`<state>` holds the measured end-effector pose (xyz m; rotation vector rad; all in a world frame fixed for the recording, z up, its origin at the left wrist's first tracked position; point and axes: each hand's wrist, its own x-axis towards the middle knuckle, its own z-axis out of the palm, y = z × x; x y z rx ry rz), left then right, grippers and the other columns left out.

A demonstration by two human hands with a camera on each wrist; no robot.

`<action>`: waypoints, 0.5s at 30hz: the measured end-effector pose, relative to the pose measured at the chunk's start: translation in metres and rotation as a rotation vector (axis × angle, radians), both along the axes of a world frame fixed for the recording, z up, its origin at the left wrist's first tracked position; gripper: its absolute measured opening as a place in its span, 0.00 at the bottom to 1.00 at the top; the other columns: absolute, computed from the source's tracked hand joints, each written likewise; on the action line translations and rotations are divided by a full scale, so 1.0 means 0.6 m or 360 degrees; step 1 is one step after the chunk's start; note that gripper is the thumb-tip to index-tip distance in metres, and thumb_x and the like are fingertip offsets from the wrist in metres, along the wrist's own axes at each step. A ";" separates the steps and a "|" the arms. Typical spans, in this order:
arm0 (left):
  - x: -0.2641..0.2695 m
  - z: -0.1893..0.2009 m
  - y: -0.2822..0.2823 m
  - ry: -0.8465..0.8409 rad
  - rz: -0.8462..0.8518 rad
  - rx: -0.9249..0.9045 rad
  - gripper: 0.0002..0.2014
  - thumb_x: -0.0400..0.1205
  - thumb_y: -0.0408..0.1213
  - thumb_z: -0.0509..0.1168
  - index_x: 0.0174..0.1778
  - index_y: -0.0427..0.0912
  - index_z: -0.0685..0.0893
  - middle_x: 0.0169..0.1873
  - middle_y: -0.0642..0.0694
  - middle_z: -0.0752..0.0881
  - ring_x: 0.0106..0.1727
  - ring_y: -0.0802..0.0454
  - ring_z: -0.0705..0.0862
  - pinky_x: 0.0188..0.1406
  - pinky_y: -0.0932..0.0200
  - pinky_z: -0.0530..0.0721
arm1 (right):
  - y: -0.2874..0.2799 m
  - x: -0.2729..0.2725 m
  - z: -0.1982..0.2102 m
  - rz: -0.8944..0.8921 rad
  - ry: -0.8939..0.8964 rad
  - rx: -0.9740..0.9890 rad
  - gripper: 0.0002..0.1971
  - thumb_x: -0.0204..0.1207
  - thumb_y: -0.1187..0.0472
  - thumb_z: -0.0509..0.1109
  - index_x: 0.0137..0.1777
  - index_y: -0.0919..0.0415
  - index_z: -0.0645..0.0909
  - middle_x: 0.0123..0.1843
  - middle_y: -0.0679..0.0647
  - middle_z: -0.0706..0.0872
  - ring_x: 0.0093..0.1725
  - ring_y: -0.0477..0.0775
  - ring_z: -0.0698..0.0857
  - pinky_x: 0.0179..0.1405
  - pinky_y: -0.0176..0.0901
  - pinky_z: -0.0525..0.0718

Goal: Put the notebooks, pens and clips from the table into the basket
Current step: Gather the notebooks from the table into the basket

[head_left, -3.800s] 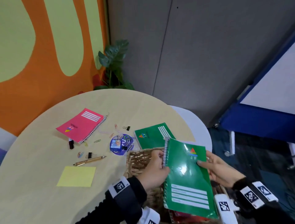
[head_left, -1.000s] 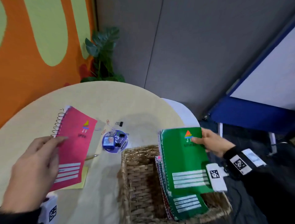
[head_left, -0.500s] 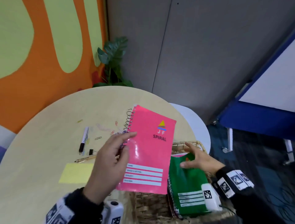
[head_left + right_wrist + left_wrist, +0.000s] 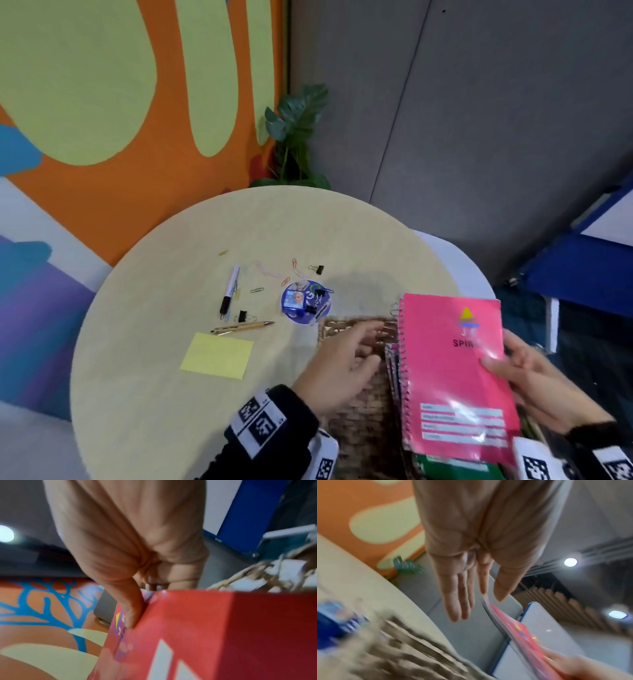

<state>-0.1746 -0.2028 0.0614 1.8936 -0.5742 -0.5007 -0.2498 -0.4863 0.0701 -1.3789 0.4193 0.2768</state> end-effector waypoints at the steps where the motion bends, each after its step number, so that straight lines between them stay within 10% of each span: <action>1: 0.013 -0.010 0.021 -0.0062 0.0015 0.0151 0.22 0.83 0.35 0.60 0.74 0.52 0.73 0.64 0.58 0.82 0.62 0.61 0.82 0.63 0.73 0.79 | -0.010 -0.007 -0.012 0.0017 0.0071 -0.0036 0.26 0.71 0.75 0.66 0.69 0.57 0.76 0.60 0.70 0.88 0.49 0.69 0.90 0.45 0.68 0.89; 6: 0.094 -0.102 0.146 -0.0147 0.0118 0.0965 0.18 0.82 0.36 0.59 0.69 0.44 0.77 0.64 0.46 0.84 0.65 0.49 0.81 0.64 0.60 0.76 | -0.051 -0.033 -0.069 -0.0020 0.0381 -0.0327 0.36 0.60 0.74 0.75 0.71 0.55 0.75 0.58 0.63 0.90 0.49 0.67 0.90 0.42 0.65 0.90; 9: 0.128 -0.148 0.207 -0.0041 0.0272 0.1180 0.16 0.81 0.32 0.58 0.65 0.43 0.80 0.61 0.43 0.84 0.62 0.47 0.82 0.59 0.60 0.77 | -0.108 -0.037 -0.143 0.0084 0.0274 -0.1085 0.47 0.39 0.39 0.87 0.64 0.46 0.81 0.71 0.50 0.82 0.53 0.51 0.90 0.51 0.45 0.89; 12: 0.149 -0.180 0.244 -0.0009 0.0403 0.1339 0.16 0.80 0.29 0.58 0.62 0.42 0.80 0.62 0.41 0.83 0.62 0.45 0.82 0.59 0.59 0.78 | -0.104 -0.021 -0.170 0.0351 0.0445 -0.1855 0.62 0.21 0.14 0.62 0.56 0.53 0.82 0.63 0.60 0.84 0.49 0.60 0.86 0.48 0.48 0.82; 15: 0.162 -0.197 0.268 -0.0011 0.0528 0.1448 0.17 0.80 0.33 0.62 0.65 0.41 0.78 0.63 0.40 0.80 0.63 0.43 0.81 0.63 0.55 0.79 | -0.040 0.000 -0.121 0.0584 0.0759 -0.2051 0.57 0.40 0.26 0.76 0.65 0.67 0.77 0.79 0.61 0.68 0.65 0.61 0.81 0.60 0.49 0.79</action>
